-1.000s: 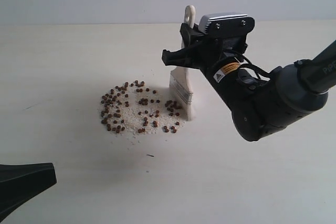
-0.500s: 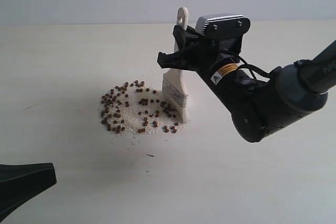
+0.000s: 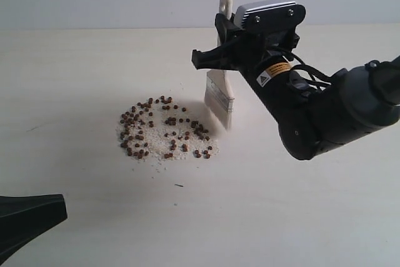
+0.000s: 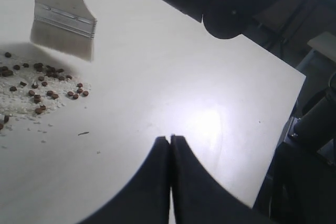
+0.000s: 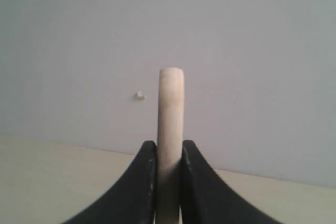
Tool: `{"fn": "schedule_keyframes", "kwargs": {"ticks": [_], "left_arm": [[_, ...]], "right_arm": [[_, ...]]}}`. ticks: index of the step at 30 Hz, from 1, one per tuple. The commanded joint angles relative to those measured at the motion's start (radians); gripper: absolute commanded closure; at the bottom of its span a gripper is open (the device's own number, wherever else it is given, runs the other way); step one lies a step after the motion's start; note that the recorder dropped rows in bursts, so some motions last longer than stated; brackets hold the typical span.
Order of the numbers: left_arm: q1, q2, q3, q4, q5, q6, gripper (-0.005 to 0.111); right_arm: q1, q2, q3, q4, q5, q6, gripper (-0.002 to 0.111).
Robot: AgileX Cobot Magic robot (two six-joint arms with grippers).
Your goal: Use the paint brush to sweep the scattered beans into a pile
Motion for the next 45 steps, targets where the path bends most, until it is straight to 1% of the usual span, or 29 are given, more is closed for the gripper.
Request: {"fn": "schedule_keyframes", "kwargs": {"ticks": [1,3,6,8,11,14,19,23,26,28,32,36,45], "left_arm": [[0.001,-0.006,0.004,-0.004,0.008,0.007,0.107],[0.001,-0.006,0.004,-0.004,0.008,0.007,0.107],[0.001,-0.006,0.004,-0.004,0.008,0.007,0.107],[0.001,-0.006,0.004,-0.004,0.008,0.007,0.107],[0.001,-0.006,0.004,-0.004,0.008,0.007,0.107],[0.001,-0.006,0.004,-0.004,0.008,0.007,0.107],[0.001,-0.006,0.004,-0.004,0.008,0.007,0.107],[0.001,-0.006,0.004,-0.004,0.008,0.012,0.107],[0.001,-0.006,0.004,-0.004,0.008,0.012,0.107],[0.001,-0.006,0.004,-0.004,0.008,0.012,0.107],[0.001,-0.006,0.004,-0.004,0.008,0.012,0.107],[0.001,-0.006,0.004,-0.004,0.008,0.012,0.107],[0.001,-0.006,0.004,-0.004,0.008,0.015,0.107]], "right_arm": [[0.001,-0.030,-0.024,0.006,-0.005,-0.065,0.108],[0.001,-0.028,-0.049,-0.004,-0.005,-0.097,0.108],[-0.028,-0.028,-0.107,-0.090,-0.005,-0.095,0.108],[-0.060,-0.028,-0.146,-0.135,-0.005,-0.067,0.108],[-0.133,-0.028,-0.192,-0.210,0.024,0.033,0.108],[-0.223,-0.022,-0.231,-0.389,0.049,0.174,0.108],[-0.371,0.035,-0.351,-0.822,0.062,0.468,0.108],[-0.437,0.119,-0.487,-1.011,0.062,0.626,0.108],[-0.446,0.193,-0.591,-1.075,0.062,0.676,0.108],[-0.446,0.242,-0.653,-1.112,0.062,0.676,0.108],[-0.435,0.326,-0.759,-1.135,0.062,0.695,0.108],[-0.426,0.387,-0.823,-1.137,0.053,0.726,0.108],[-0.390,0.474,-0.895,-1.157,0.045,0.735,0.108]]}}
